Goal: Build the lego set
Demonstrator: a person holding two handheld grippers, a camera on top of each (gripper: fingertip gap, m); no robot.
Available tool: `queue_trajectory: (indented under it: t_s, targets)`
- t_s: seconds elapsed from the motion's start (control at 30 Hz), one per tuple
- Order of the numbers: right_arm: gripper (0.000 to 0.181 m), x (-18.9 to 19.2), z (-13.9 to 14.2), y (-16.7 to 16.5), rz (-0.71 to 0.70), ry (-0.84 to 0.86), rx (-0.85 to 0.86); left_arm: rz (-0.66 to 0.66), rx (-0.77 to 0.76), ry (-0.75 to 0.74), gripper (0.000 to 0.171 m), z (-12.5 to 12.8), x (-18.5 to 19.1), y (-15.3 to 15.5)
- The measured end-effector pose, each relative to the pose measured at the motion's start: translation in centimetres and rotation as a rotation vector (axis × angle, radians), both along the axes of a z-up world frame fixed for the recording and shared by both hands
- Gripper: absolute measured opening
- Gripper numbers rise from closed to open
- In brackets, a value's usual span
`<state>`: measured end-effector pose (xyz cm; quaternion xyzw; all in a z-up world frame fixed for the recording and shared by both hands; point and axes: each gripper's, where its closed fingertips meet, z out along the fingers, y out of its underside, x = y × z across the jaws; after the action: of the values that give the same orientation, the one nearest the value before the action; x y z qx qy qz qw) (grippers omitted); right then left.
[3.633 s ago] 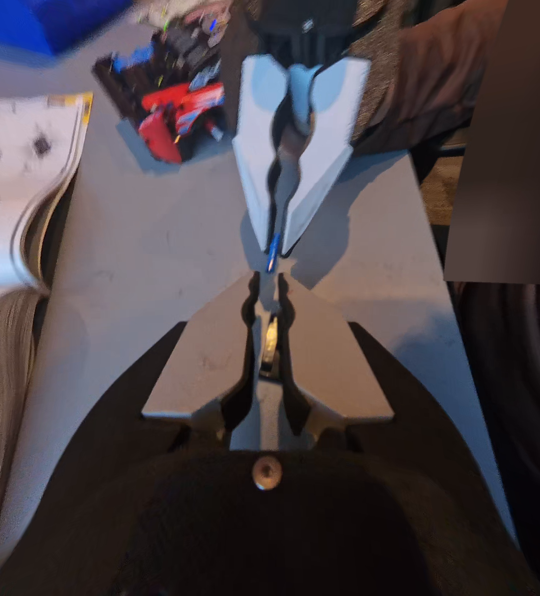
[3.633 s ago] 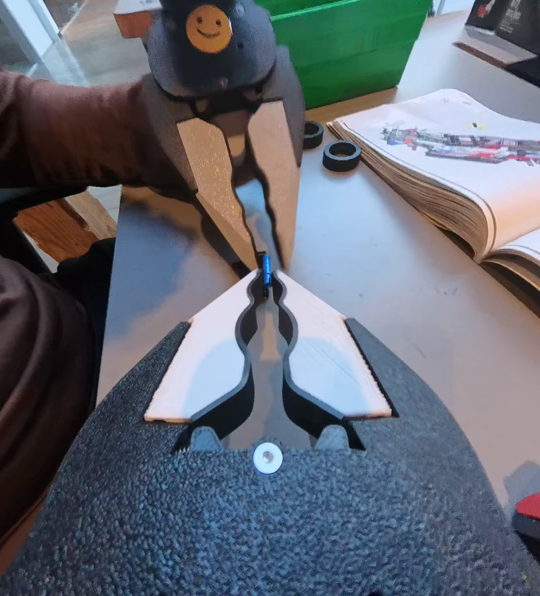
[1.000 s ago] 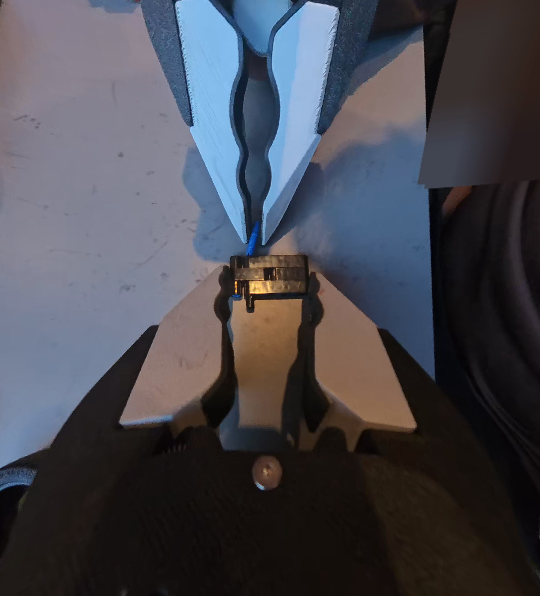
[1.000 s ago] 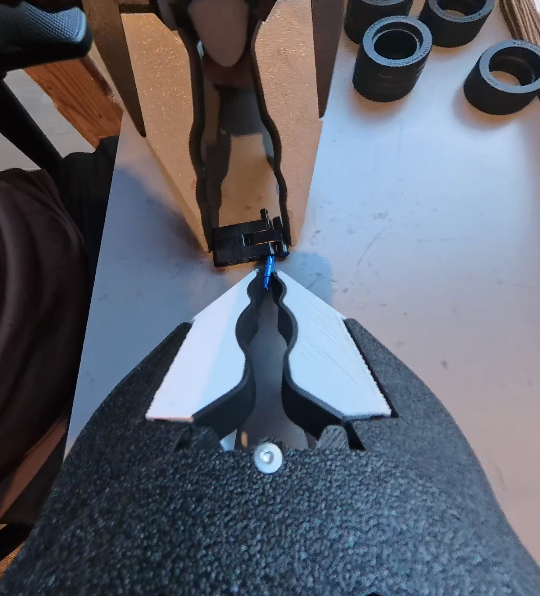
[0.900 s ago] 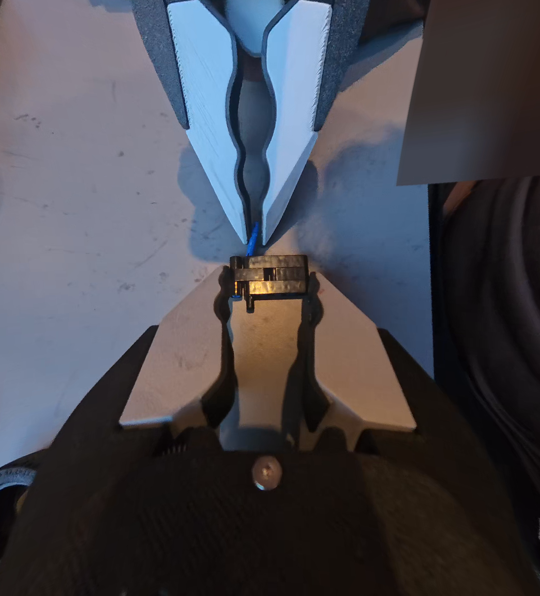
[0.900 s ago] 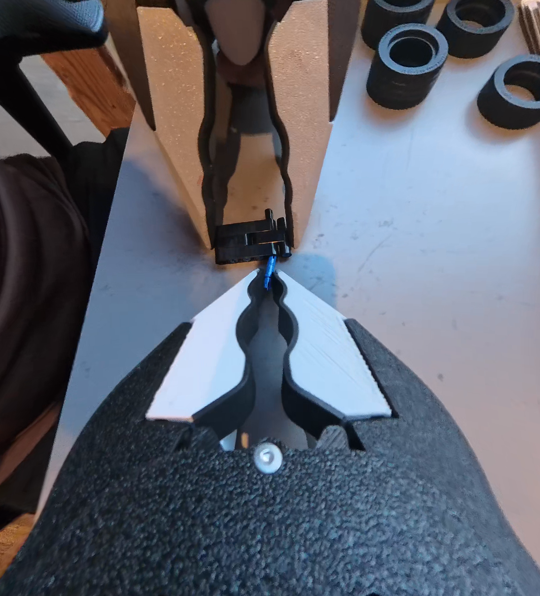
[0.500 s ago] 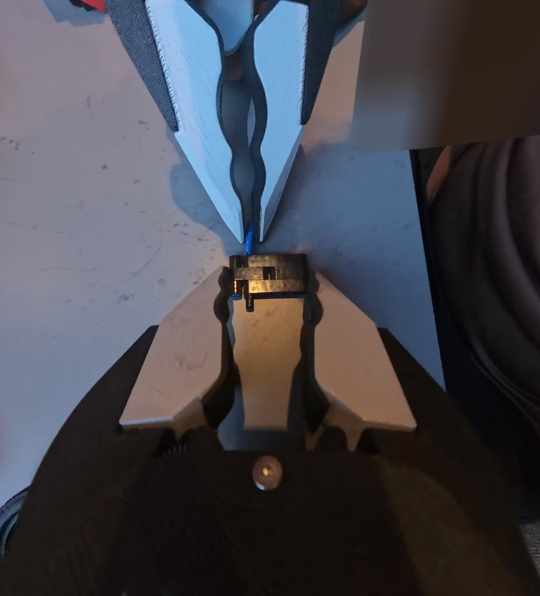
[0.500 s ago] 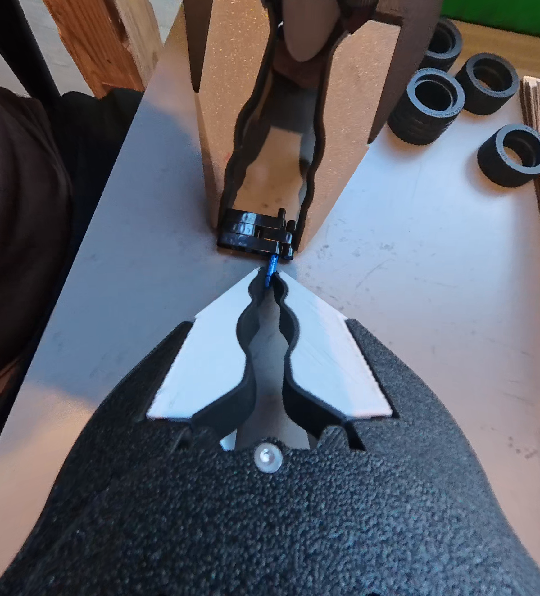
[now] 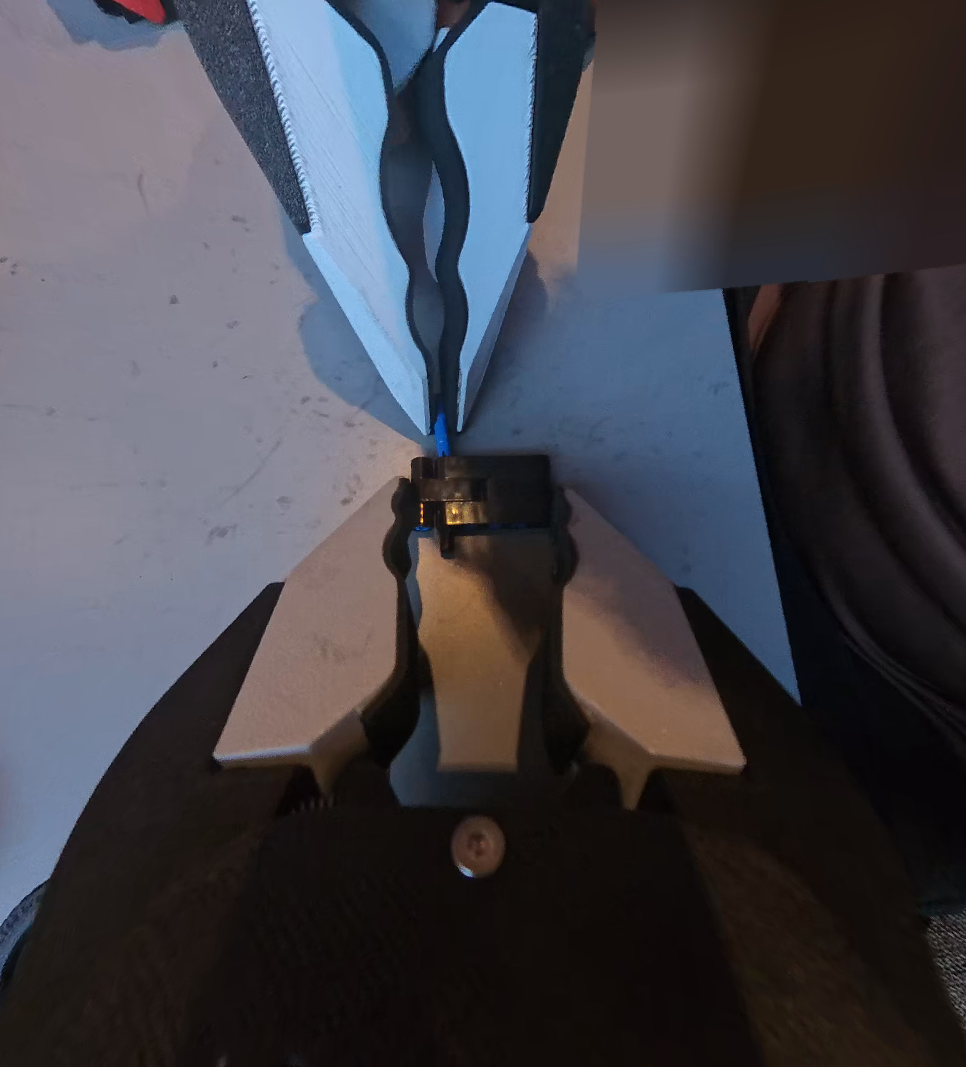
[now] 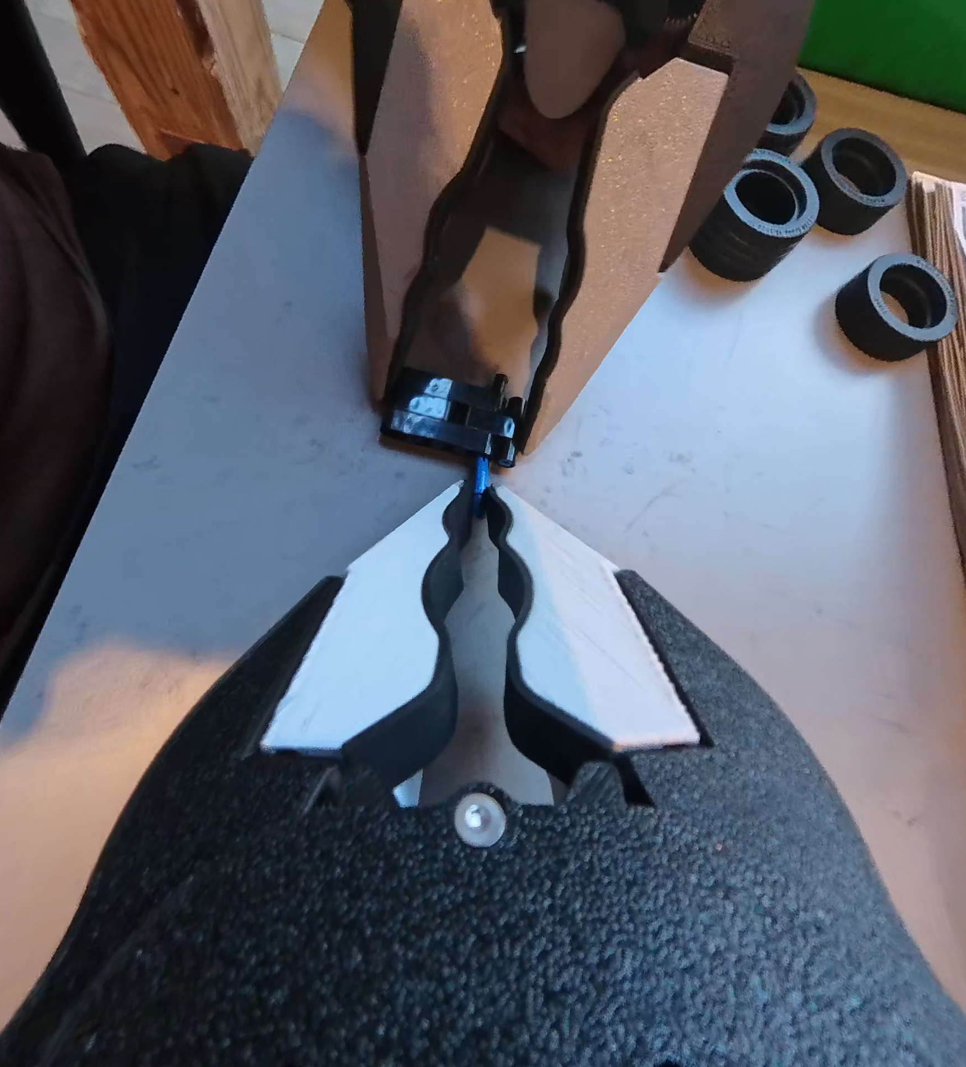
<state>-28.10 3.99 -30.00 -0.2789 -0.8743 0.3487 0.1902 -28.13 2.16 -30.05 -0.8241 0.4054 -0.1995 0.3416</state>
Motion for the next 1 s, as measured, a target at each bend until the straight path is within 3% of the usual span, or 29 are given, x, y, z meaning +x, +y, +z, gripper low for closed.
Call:
queue_trajectory:
  t_s: [0.3,0.7,1.0]
  targets:
    - [0.003,-0.8,0.1,0.0,-0.215,-0.084,-0.108,0.15,0.001,0.003,0.046,0.0,-0.6,0.2]
    - [0.003,-1.2,0.2,-1.0,-0.259,-0.424,-0.461,0.192,0.002,0.006,0.046,0.0,-0.9,-0.4]
    - [0.004,-1.1,0.0,-1.4,0.037,-0.088,-0.087,0.166,-0.01,-0.009,0.045,0.0,-0.9,-0.7]
